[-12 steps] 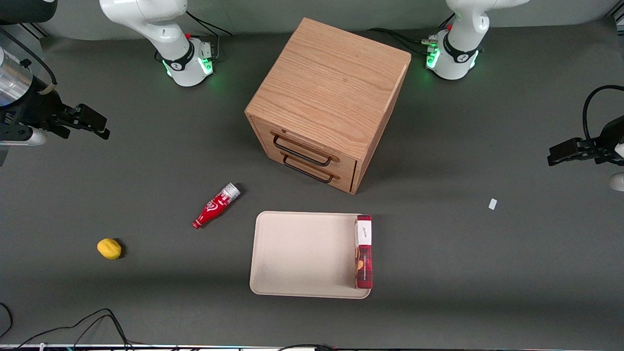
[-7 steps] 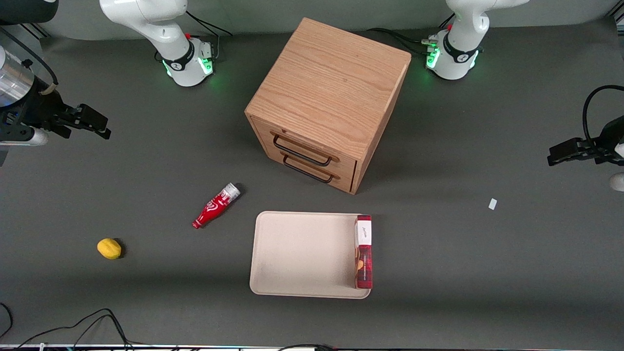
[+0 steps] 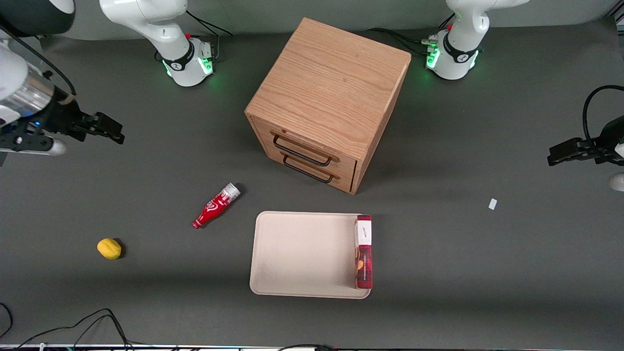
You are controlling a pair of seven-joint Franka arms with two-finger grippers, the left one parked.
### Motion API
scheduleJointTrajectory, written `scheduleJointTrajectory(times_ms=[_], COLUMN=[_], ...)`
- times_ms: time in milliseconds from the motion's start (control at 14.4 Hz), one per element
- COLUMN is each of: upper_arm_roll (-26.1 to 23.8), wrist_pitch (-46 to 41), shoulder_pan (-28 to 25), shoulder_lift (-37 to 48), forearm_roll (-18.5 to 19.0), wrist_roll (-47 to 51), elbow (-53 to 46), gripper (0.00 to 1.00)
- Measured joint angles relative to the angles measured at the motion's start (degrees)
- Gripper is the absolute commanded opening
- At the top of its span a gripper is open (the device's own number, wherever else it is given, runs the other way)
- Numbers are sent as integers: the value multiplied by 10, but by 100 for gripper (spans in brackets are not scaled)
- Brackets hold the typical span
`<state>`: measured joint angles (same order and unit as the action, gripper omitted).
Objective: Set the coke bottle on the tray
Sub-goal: 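Move the right gripper down over the lying red Coca-Cola bottle, then close the right gripper around the bottle's body and lift it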
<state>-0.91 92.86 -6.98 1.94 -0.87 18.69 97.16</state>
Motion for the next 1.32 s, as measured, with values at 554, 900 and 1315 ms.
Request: scheduleJointTrajectory(times_ms=[554, 900, 1315], upper_arm_roll=[-70, -75, -89], wrist_pitch=[110, 184, 312], shoulder_pan=[-6, -14, -16], shoulder_lift=[-128, -171, -214], forearm_roll=[0, 0, 26], wrist_roll=[267, 363, 471], elbow=[4, 38, 121], gripper=[100, 100, 100])
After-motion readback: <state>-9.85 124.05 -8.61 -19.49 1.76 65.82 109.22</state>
